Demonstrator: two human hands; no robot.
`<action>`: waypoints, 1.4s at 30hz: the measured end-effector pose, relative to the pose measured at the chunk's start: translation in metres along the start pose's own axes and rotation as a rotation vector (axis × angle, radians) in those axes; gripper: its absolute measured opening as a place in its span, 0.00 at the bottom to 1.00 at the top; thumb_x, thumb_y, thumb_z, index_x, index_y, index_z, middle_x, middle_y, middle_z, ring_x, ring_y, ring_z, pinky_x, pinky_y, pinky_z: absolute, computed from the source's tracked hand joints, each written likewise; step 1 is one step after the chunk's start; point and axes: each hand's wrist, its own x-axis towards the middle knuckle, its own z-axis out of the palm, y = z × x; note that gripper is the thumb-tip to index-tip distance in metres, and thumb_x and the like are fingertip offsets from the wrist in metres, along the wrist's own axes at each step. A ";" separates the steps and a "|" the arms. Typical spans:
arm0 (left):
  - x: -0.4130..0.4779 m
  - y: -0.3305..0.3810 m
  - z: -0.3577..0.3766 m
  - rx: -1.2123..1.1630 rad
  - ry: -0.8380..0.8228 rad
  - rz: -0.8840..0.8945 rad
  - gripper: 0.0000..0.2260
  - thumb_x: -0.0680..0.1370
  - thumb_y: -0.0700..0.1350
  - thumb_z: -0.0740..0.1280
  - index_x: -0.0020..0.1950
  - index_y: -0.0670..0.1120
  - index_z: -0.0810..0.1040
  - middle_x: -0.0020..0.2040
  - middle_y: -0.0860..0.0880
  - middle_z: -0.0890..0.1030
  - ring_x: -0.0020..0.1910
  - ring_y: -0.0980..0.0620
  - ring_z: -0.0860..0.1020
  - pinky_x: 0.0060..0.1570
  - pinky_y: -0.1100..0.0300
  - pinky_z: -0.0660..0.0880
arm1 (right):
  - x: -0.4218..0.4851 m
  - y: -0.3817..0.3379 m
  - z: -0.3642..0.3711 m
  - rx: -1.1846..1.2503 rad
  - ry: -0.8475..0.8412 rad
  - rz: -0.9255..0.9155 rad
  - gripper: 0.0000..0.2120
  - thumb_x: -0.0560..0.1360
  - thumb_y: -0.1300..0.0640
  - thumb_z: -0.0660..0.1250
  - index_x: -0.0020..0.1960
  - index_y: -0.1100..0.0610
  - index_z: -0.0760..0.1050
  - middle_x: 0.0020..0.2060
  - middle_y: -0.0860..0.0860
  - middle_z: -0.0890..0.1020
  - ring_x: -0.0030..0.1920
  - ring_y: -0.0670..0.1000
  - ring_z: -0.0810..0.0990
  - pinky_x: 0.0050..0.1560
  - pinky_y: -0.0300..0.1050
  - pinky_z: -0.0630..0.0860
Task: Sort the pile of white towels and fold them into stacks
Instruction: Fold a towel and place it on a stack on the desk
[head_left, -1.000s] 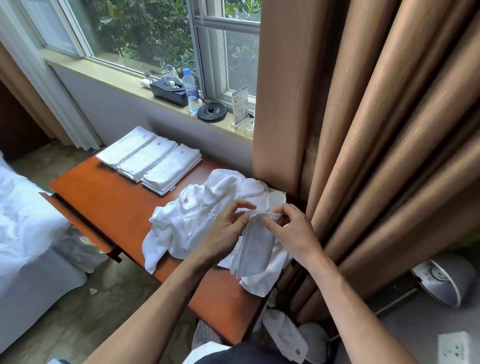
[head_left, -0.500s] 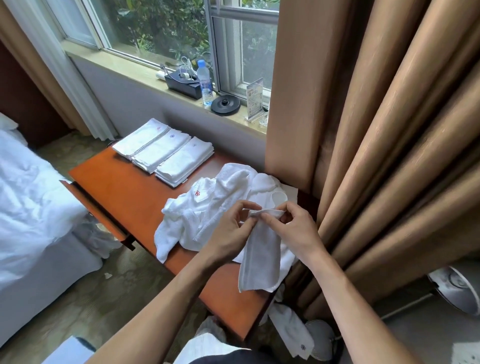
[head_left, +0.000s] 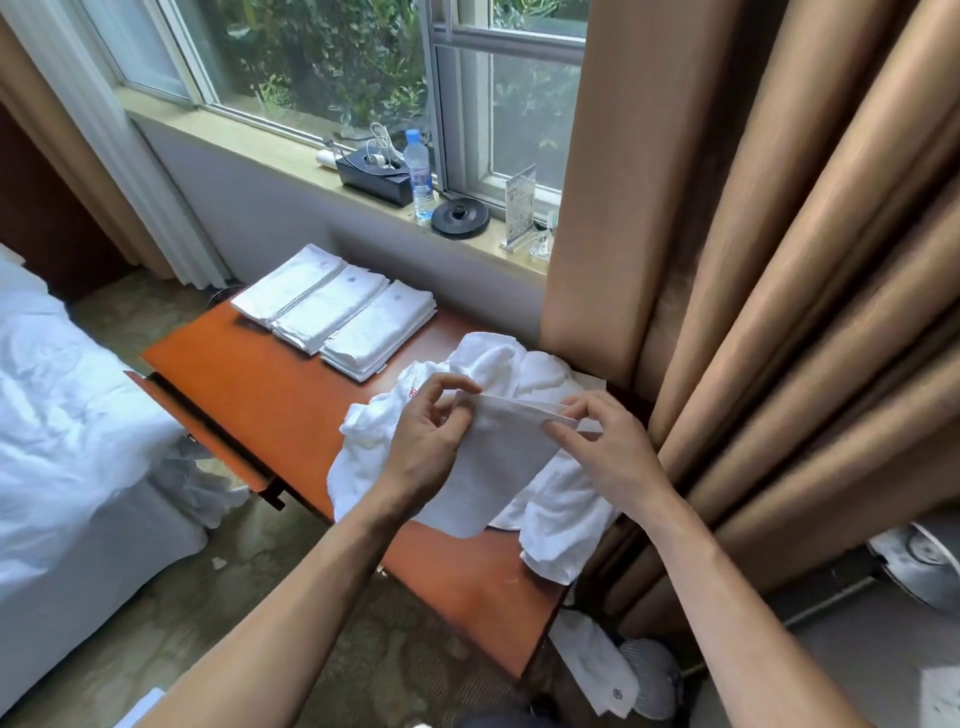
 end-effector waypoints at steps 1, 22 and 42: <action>0.002 0.001 -0.008 0.016 0.000 0.016 0.11 0.84 0.40 0.64 0.52 0.56 0.80 0.38 0.47 0.77 0.37 0.49 0.69 0.38 0.62 0.67 | 0.001 -0.006 0.002 0.002 -0.014 0.010 0.08 0.75 0.52 0.77 0.43 0.54 0.80 0.45 0.45 0.83 0.47 0.39 0.80 0.46 0.30 0.73; -0.037 -0.006 -0.069 0.320 0.053 0.254 0.16 0.74 0.43 0.75 0.60 0.47 0.76 0.60 0.49 0.69 0.58 0.50 0.74 0.57 0.58 0.74 | -0.046 -0.076 0.064 0.075 0.056 0.015 0.04 0.77 0.61 0.75 0.51 0.56 0.83 0.41 0.62 0.82 0.43 0.52 0.80 0.53 0.62 0.82; -0.069 -0.003 -0.082 -0.214 -0.364 -0.096 0.12 0.78 0.50 0.64 0.47 0.40 0.78 0.42 0.50 0.77 0.43 0.55 0.74 0.48 0.59 0.71 | -0.098 -0.087 0.076 -0.063 -0.049 0.032 0.32 0.73 0.72 0.60 0.70 0.46 0.76 0.66 0.44 0.77 0.67 0.45 0.73 0.68 0.38 0.69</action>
